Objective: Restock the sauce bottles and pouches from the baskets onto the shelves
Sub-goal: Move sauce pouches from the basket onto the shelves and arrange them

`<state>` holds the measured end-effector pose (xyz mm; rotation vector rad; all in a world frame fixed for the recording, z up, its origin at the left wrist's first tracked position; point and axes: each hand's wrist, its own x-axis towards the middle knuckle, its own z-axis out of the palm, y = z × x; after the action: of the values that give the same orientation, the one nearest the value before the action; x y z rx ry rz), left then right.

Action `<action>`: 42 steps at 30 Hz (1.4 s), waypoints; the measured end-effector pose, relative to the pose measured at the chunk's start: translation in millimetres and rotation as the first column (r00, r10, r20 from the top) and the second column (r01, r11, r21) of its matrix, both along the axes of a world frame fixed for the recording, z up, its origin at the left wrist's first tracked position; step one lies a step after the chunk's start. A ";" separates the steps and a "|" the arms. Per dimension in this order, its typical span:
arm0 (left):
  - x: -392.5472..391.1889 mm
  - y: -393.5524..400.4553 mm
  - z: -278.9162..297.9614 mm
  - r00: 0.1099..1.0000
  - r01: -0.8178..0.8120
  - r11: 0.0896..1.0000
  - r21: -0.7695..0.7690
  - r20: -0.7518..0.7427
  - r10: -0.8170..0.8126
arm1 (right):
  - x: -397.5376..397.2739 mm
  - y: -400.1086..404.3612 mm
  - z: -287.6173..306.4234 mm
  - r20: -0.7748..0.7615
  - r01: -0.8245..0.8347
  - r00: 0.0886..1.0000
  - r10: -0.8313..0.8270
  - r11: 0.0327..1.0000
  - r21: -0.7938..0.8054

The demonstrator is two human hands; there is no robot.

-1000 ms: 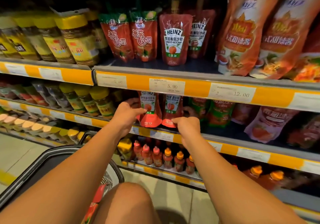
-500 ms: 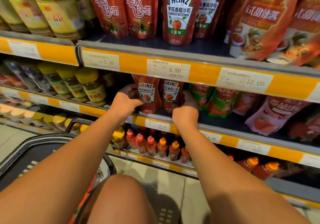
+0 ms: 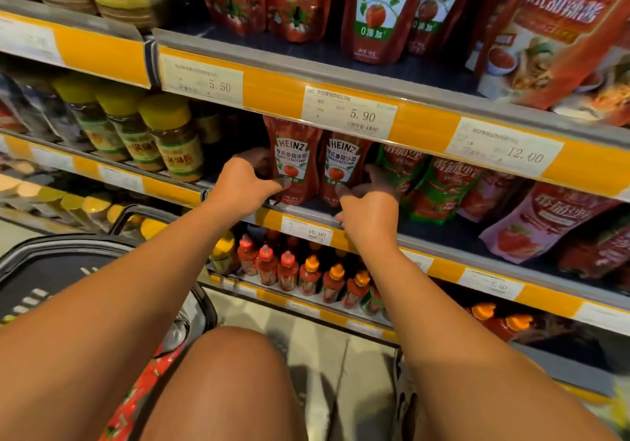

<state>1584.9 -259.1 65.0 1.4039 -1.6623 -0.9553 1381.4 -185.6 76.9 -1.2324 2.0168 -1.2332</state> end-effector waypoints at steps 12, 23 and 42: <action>-15.5 -27.3 -6.0 1.000 0.005 0.998 -0.057 0.030 -0.004 | 10.4 -9.7 -4.7 -0.011 -0.023 1.000 0.022 0.999 -0.023; -26.8 -49.5 -6.5 0.990 0.002 0.997 -0.073 0.144 0.009 | 15.6 -22.8 5.3 -0.148 -0.046 0.986 0.074 0.982 0.186; -30.2 -53.4 -12.5 0.996 -0.027 0.993 -0.117 0.087 0.038 | 10.7 -31.7 0.9 -0.190 0.001 0.982 0.025 0.991 0.134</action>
<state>1554.7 -312.5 52.5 1.4088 -1.7260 -0.7759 1392.1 -217.3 77.8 -1.3389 2.1849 -0.9886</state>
